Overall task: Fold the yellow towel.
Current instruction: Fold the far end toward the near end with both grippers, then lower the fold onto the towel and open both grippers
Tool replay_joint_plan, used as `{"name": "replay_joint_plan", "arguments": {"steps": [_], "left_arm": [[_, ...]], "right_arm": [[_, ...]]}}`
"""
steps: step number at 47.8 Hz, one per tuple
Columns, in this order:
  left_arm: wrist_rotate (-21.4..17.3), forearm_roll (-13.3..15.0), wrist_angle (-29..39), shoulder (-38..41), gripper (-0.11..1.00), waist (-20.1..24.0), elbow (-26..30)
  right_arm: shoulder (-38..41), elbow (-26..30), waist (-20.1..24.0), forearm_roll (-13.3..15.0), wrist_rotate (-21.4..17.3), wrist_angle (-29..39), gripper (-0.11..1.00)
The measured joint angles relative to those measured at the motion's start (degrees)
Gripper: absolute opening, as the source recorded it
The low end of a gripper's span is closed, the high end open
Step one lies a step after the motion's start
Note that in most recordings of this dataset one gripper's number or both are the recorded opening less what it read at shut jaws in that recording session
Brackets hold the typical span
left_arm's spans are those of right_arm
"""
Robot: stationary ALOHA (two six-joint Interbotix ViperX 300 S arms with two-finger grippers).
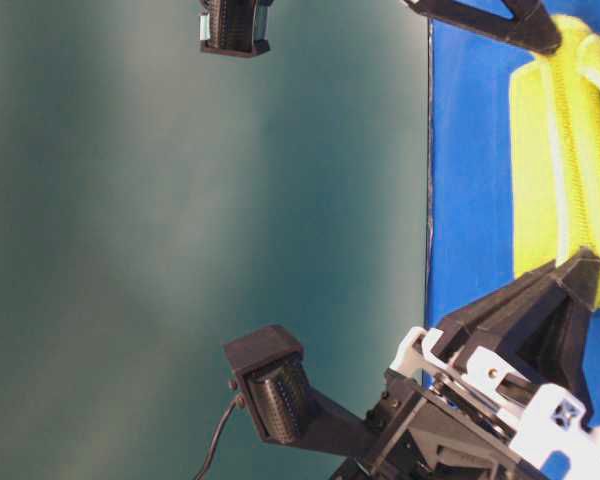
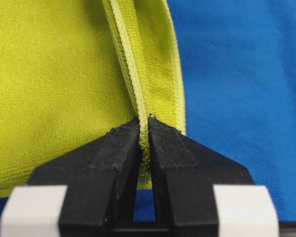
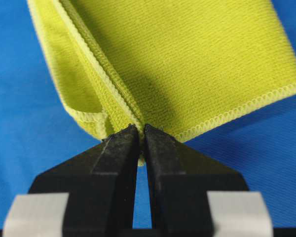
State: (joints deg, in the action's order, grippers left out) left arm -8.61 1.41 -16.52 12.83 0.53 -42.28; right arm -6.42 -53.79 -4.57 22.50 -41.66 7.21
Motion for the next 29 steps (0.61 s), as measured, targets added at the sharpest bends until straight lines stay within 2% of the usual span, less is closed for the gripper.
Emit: {"name": "replay_joint_plan", "arguments": {"steps": [18,20,24,27,29], "left_arm": [[0.1,0.0,0.4,0.0,0.04,-0.2,-0.1],[0.1,0.0,0.4,0.1,0.07,-0.2,-0.2],[0.1,0.0,0.4,0.1,0.16,-0.3,-0.2],[0.1,0.0,0.4,0.1,0.27,-0.3,-0.2],[0.0,0.0,0.5,0.1,0.37,-0.2,-0.1]], "right_arm": [[2.5,1.1,0.0,0.0,-0.3,-2.2,0.08],[3.2,1.6,0.0,0.0,-0.1,-2.2,0.16],[4.4,2.6,0.3,0.1,-0.1,-1.8,0.4],[4.7,3.3,0.6,0.1,0.1,-1.9,0.57],[4.7,3.5,1.1,0.1,0.2,-1.9,0.61]]}}
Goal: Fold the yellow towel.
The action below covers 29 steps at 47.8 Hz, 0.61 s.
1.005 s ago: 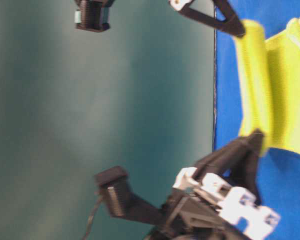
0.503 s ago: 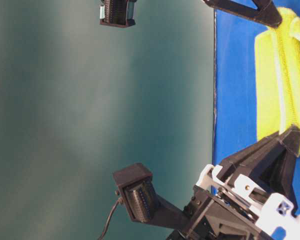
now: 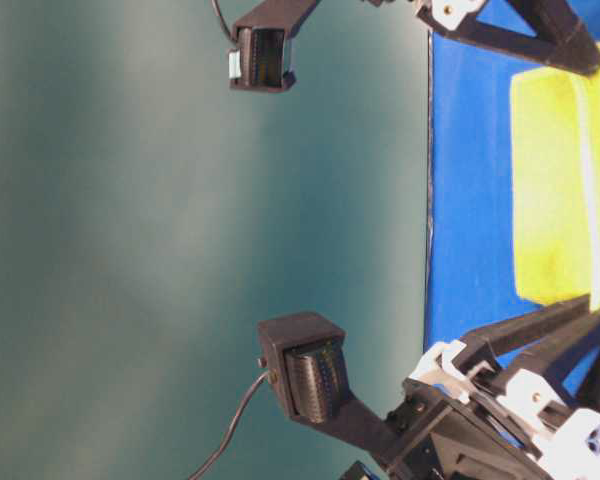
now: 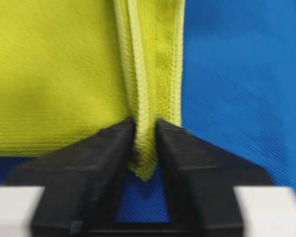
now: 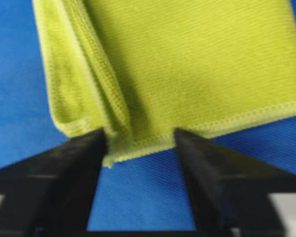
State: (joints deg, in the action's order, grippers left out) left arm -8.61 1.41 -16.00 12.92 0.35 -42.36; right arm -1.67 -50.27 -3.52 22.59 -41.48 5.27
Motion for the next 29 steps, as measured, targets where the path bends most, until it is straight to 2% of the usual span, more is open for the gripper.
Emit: {"name": "replay_joint_plan", "arguments": {"steps": [4,8,16,29], "left_arm": [[0.1,0.0,0.0,0.0,0.5,-0.1,0.0],[0.0,0.0,0.4,-0.1,0.59,-0.1,0.1],[-1.6,0.0,3.2,-3.4,0.59,-0.1,0.1],[-4.8,0.0,9.9,-15.3,0.59,-0.1,-0.6]], "right_arm": [[0.0,0.2,0.5,0.1,0.0,0.2,0.56],[-0.4,0.2,0.7,0.0,0.0,1.1,0.54],[-3.9,0.2,1.0,0.1,0.1,5.0,0.54],[-13.6,0.2,1.1,1.1,0.3,9.9,0.54]]}}
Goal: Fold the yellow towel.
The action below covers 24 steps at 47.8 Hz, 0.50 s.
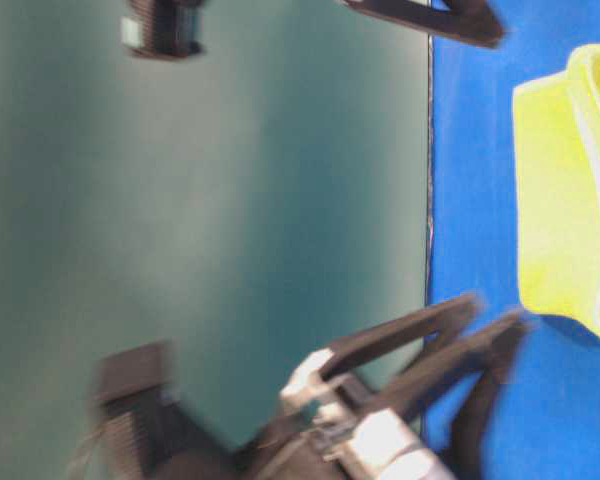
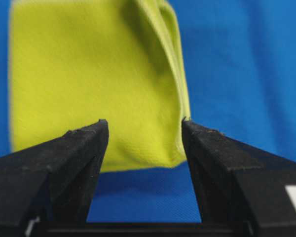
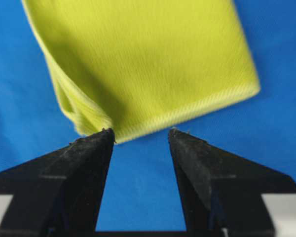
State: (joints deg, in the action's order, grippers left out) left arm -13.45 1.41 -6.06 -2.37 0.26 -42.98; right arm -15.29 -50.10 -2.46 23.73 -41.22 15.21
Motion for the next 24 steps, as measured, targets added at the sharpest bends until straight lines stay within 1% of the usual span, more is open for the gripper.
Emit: {"name": "replay_joint_plan", "arguments": {"steps": [9,17,24], "left_arm": [[-0.2,0.0,1.8,-8.1,0.59,-0.1,-2.9],[0.3,0.0,1.4,-16.3,0.59,0.1,-7.8],[1.1,0.0,-0.7,-22.7,0.59,0.8,-12.4]], "right_arm": [[-8.3,-1.5,0.0,2.4,0.2,2.5,0.54],[-18.2,-4.7,0.0,4.4,0.2,3.5,0.54],[-27.0,-7.3,0.1,5.9,0.2,3.7,0.54]]}}
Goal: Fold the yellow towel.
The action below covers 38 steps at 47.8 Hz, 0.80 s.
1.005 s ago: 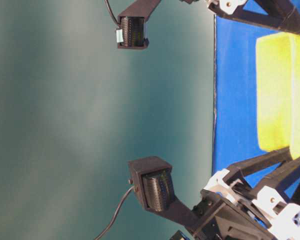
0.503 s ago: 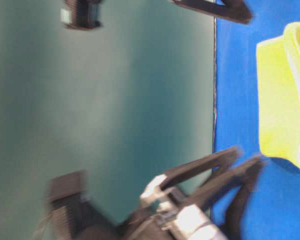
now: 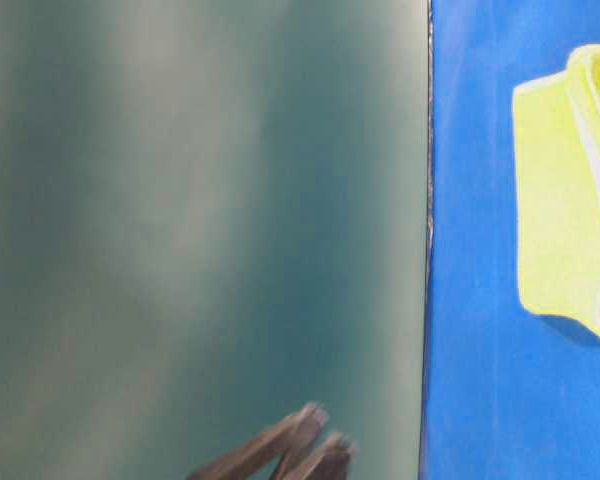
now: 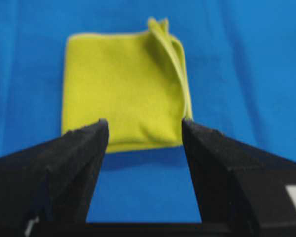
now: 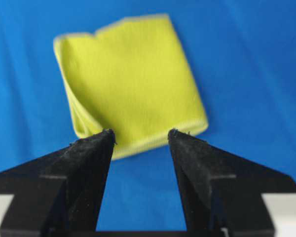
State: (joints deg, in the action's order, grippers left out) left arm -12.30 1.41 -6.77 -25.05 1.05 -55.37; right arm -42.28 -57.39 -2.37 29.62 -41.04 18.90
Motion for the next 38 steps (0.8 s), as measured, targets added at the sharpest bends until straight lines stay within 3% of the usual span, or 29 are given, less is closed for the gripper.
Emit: {"name": "replay_joint_plan", "arguments": {"steps": [13,26,38], "left_arm": [[0.9,0.0,-1.1,-15.2,0.59,0.7,-8.5],[3.3,0.0,-0.4,-30.8,0.58,1.1,-17.5],[5.2,0.0,1.1,-38.9,0.58,1.1,-23.6]], "right_arm": [[-13.2,-5.5,-0.2,4.2,0.0,0.4,0.54],[-22.8,-12.7,-2.5,4.7,-0.2,-0.4,0.54],[-24.5,-17.3,-3.3,4.7,-0.4,-4.7,0.53]]}}
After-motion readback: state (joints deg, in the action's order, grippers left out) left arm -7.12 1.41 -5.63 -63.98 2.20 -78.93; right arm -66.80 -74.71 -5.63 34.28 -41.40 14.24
